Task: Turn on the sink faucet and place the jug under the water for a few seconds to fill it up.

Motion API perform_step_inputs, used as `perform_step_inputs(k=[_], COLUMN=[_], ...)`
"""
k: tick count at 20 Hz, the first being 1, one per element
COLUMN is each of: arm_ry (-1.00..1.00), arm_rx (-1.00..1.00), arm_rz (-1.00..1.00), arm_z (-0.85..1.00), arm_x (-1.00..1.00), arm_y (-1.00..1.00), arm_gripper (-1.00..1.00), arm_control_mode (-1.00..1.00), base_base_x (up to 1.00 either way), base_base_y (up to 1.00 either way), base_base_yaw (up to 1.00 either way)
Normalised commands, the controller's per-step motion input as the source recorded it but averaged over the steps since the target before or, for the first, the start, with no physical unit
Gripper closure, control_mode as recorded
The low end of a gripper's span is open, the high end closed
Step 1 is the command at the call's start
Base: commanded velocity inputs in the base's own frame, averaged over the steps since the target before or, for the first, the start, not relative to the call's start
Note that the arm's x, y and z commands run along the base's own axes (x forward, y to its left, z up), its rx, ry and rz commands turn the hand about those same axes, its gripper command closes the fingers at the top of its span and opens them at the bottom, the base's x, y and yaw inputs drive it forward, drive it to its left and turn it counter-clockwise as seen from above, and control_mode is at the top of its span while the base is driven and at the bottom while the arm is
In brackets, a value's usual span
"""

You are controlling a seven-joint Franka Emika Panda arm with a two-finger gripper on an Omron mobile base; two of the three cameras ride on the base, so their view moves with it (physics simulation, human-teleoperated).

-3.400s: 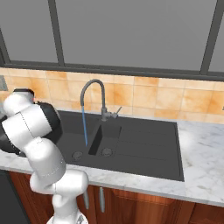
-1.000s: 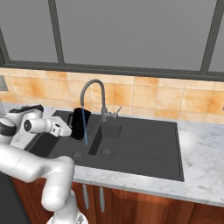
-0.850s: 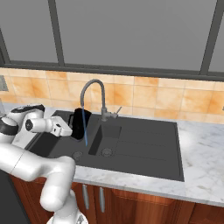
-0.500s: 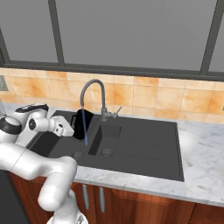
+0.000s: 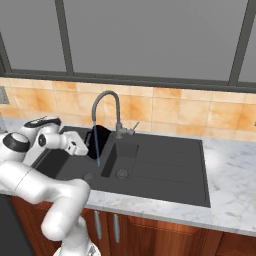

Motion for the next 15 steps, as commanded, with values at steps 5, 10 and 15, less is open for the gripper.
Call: perform_step_inputs(k=[5, 10, 15], arm_ry=[0.01, 0.02, 0.03], arm_rx=[0.00, 0.00, 0.00], arm_rz=[-0.08, -0.07, -0.06], arm_z=[-0.03, -0.03, -0.05], arm_x=[0.35, 0.35, 0.37], arm_y=[0.18, 0.19, 0.24], arm_gripper=[1.00, 1.00, 1.00], arm_control_mode=[-1.00, -1.00, -1.00], base_base_x=[0.00, 0.00, 0.00], base_base_y=[0.00, 0.00, 0.00], base_base_yaw=[0.00, 0.00, 0.00])
